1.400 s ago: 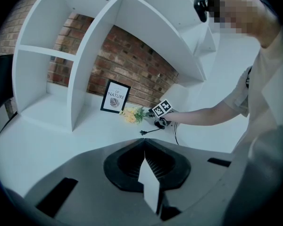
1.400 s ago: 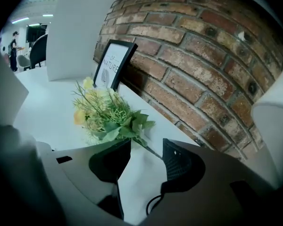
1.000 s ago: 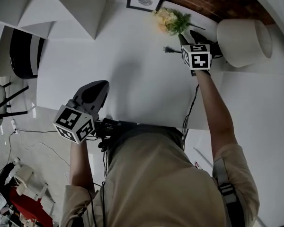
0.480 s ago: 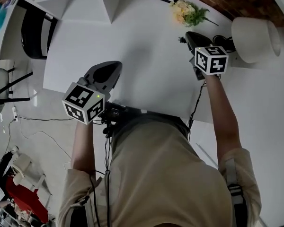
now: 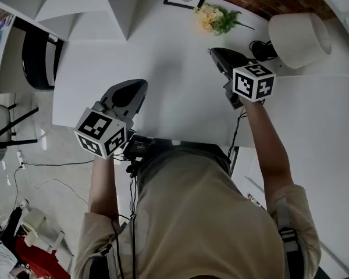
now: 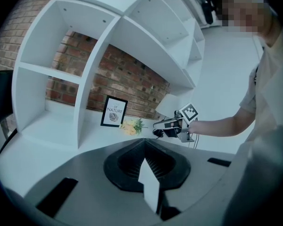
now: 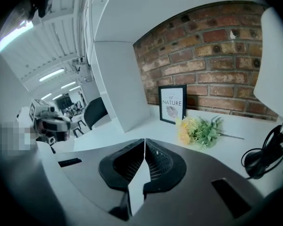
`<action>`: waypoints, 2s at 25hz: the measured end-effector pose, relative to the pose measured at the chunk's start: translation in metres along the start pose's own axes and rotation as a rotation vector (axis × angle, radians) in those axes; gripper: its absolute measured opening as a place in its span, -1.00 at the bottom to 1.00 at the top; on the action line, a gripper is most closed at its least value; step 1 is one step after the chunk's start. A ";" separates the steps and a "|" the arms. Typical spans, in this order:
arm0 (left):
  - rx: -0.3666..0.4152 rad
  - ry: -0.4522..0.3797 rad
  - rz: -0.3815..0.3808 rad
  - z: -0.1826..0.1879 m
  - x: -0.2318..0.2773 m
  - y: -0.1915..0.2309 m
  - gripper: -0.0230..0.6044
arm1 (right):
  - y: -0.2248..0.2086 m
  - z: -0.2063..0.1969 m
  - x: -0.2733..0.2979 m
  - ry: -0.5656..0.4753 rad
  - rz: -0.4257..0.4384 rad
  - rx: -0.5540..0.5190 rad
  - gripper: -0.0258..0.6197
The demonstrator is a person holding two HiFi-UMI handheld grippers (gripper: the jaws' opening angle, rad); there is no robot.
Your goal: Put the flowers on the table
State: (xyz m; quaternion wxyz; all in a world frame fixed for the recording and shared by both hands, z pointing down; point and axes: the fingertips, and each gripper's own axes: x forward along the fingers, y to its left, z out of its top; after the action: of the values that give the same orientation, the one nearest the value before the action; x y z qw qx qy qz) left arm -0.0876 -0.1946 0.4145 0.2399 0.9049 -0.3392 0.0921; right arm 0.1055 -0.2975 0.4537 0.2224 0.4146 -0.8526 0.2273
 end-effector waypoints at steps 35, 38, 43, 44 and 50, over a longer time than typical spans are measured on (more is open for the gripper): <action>0.132 0.030 -0.162 -0.007 0.009 -0.216 -0.90 | 0.093 -0.061 -0.211 -0.214 0.288 0.150 -0.84; 0.151 0.015 -0.158 -0.006 0.010 -0.227 -0.90 | 0.106 -0.065 -0.222 -0.223 0.313 0.111 -0.84; 0.157 -0.002 -0.156 -0.012 0.004 -0.245 -0.90 | 0.119 -0.081 -0.233 -0.215 0.344 0.047 -0.84; 0.157 -0.005 -0.152 -0.013 0.003 -0.247 -0.90 | 0.119 -0.084 -0.234 -0.212 0.349 0.056 -0.84; 0.139 -0.007 -0.113 -0.027 -0.013 -0.260 -0.90 | 0.131 -0.098 -0.248 -0.207 0.388 0.040 -0.84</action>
State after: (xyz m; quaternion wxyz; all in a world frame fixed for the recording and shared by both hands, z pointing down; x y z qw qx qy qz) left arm 0.0732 -0.0037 0.3368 0.1801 0.9374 -0.2814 0.0984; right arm 0.1565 -0.0183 0.3641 0.0778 0.2680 -0.9301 0.2389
